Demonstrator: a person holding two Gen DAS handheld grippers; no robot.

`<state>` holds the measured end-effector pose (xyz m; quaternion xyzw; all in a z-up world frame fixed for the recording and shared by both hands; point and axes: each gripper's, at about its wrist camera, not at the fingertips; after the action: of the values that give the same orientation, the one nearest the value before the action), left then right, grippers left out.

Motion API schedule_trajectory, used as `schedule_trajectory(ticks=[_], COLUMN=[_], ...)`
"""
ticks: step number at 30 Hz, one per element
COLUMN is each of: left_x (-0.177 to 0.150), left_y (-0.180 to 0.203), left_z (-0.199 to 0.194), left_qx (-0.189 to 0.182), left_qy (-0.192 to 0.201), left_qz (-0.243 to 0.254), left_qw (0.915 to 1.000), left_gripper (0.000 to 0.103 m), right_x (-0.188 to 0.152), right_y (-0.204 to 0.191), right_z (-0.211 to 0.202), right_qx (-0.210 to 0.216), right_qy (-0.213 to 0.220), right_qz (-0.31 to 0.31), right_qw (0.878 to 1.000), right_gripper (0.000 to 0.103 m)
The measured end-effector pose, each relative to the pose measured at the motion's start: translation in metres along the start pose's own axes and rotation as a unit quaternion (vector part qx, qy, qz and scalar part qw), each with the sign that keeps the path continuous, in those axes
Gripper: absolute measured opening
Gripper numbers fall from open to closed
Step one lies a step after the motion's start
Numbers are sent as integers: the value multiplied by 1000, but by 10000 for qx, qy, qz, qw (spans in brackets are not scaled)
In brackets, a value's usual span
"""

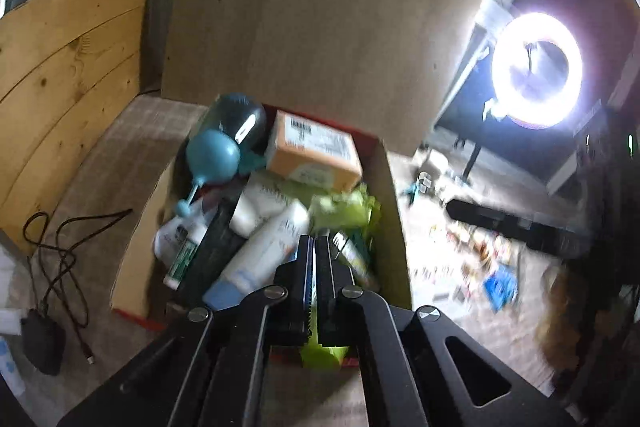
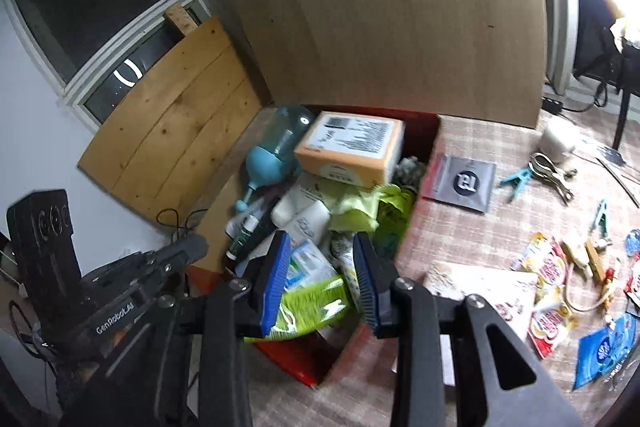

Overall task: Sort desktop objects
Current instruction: 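Carry the green tube into the red bin with the left tool while the right tool drops the lighter there, then withdraw both open tools from the bin back toward the items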

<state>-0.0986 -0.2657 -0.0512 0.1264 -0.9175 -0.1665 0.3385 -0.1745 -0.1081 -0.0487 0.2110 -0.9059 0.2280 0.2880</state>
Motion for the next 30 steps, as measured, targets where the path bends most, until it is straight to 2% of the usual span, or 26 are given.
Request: schedule_trajectory(ticks=[8, 14, 16, 18, 20, 22, 24, 25, 26, 27, 29, 30], left_x=[-37, -49, -47, -43, -41, -39, -38, -38, -39, -39, -39, -40], left_y=[19, 28, 36, 50, 63, 78, 94, 101, 107, 113, 124, 131], left_z=[-9, -10, -10, -10, -11, -10, -9, -8, -6, -5, -2, -1], left_qx=[100, 36, 23, -6, -35, -66, -96, -109, -125, -135, -88, -83], left_qy=[-361, -473, -415, -307, -182, -127, -67, -55, -60, -65, -68, -48], left_qz=[388, 283, 277, 348, 408, 486, 560, 586, 612, 639, 687, 705], left_qw=[9985, 9985, 9988, 9989, 9990, 9987, 9984, 9982, 9980, 9978, 9976, 9975], left_gripper=[0, 0, 8, 22, 24, 32, 44, 46, 53, 65, 78, 78], right_x=[-25, -44, -46, -49, -52, -56, -62, -65, -69, -71, -78, -81], right_y=[31, 54, 57, 60, 63, 66, 69, 70, 72, 74, 80, 83], right_z=[-28, -52, -62, -72, -82, -92, -102, -107, -111, -114, -123, -128], right_qx=[-557, -1033, -1279, -1375, -1431, -1524, -1641, -1683, -1725, -1740, -1813, -1852], right_qy=[42, 78, 118, 198, 239, 296, 333, 354, 374, 387, 414, 427], right_qz=[143, 249, 241, 270, 285, 289, 278, 285, 291, 304, 344, 365], right_qw=[9983, 9943, 9914, 9899, 9890, 9874, 9855, 9847, 9839, 9835, 9820, 9811], right_gripper=[32, 32, 32, 33, 35, 35, 36, 36, 36, 36, 36, 36])
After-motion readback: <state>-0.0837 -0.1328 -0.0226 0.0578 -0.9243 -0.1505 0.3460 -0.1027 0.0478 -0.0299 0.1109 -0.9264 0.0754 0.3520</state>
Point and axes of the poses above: each gripper's, at about its wrist camera, not at the fingertips, and z roughly the way its jaws point, y to its right, x to its top, and after that the axes turned 8 degrees about -z, right-handed
